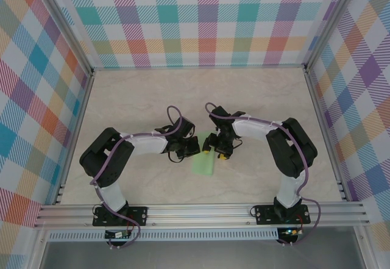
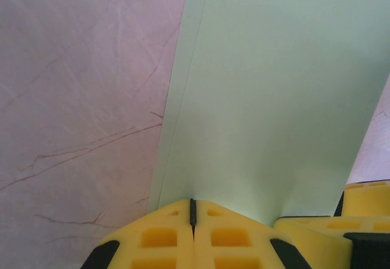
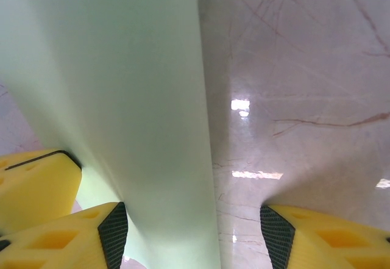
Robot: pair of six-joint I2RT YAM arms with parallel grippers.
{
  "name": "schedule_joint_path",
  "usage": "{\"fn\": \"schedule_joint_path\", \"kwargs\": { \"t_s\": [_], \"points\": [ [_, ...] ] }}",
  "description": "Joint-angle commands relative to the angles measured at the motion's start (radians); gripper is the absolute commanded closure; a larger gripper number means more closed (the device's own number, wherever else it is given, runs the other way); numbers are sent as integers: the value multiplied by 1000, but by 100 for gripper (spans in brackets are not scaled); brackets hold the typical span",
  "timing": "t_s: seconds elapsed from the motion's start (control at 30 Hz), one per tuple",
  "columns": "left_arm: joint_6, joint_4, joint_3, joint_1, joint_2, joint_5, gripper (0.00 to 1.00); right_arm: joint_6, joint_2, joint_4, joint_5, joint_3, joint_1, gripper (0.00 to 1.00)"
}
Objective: Fold a paper plane with a square sheet of paper (pick it up from the middle)
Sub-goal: Hold the square sheet of paper at the center of the table.
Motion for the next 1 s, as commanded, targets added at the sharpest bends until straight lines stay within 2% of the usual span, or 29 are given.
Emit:
{"fn": "schedule_joint_path", "kwargs": {
  "t_s": [0.0,0.23,0.5,0.8,0.97],
  "points": [
    [6,-28,-19,-23,-19,-19,100,-36,57,-33,64,-40,6,36],
    [8,-2,-24,-25,-65,-5,100,-58,56,-28,52,-51,6,36],
    [20,-43,-15,-25,-139,-46,99,-43,67,-32,64,-53,6,36],
    [-5,-63,-21,-25,-138,-91,100,-48,75,-29,63,-61,7,37],
    [-1,-34,-15,-25,-117,-56,100,-45,79,-28,66,-67,7,36]
  ]
}}
